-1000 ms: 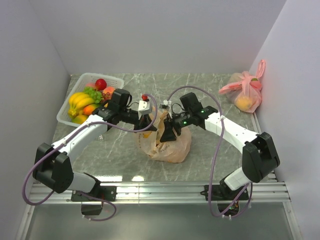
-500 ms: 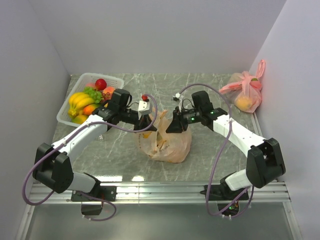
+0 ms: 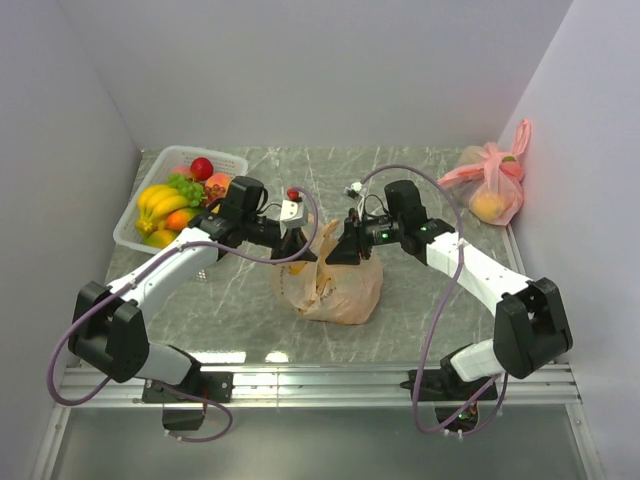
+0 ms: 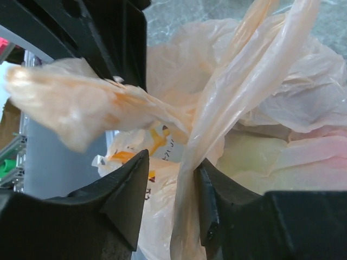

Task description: Place the fake fruits into the plastic bag and tie a complex knot

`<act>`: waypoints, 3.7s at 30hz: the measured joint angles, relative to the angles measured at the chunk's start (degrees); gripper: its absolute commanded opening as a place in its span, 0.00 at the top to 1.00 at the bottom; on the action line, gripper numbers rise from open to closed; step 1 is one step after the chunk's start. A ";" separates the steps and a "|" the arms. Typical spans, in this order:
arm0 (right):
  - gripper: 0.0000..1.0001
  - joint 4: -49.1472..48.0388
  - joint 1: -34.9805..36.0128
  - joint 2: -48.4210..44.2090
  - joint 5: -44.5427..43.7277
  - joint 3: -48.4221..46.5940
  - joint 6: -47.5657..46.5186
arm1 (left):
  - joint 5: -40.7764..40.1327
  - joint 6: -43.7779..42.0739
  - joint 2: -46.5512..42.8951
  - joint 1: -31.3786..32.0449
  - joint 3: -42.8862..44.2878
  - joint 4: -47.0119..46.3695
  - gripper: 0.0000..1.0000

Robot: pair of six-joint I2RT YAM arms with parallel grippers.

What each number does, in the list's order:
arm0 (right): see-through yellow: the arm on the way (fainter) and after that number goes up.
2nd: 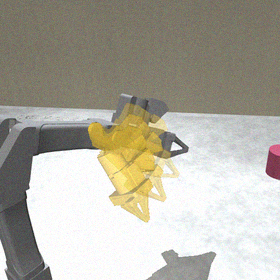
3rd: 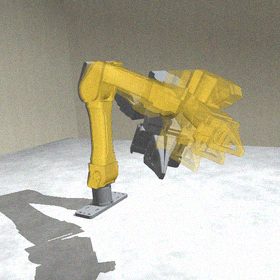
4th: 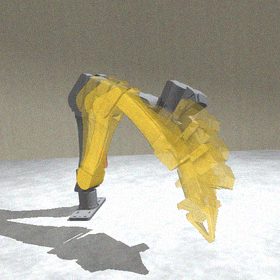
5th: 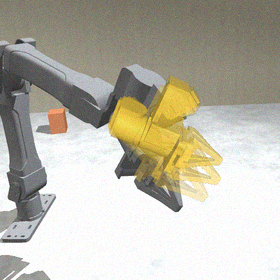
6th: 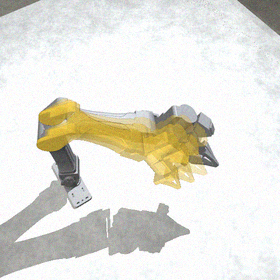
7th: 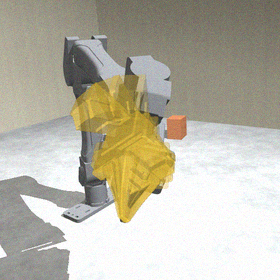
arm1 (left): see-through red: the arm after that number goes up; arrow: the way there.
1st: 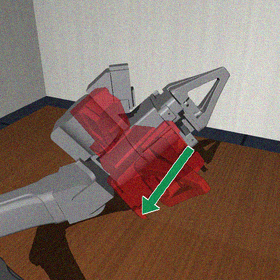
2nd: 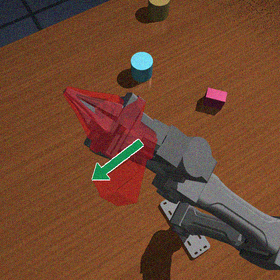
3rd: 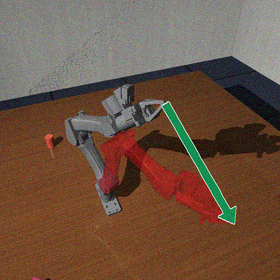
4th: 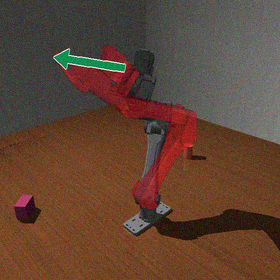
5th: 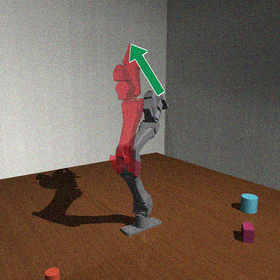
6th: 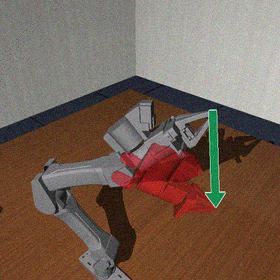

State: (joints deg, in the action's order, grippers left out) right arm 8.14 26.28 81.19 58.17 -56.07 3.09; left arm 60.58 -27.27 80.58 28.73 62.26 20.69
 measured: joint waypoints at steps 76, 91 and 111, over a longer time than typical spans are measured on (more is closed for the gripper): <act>0.36 0.87 4.24 1.29 5.07 -1.38 -5.07 | -4.55 1.70 0.04 4.61 2.12 0.50 0.99; 1.00 0.42 4.98 2.97 4.46 -1.81 -7.76 | -3.28 7.02 -0.92 2.91 4.31 0.83 0.48; 1.00 29.46 6.78 3.58 2.64 -15.61 -49.46 | 1.57 11.98 2.99 -14.21 13.99 4.31 0.12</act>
State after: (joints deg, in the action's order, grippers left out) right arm 37.60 33.06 84.77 60.82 -71.68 -46.37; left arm 62.15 -15.29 83.57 14.52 76.25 24.99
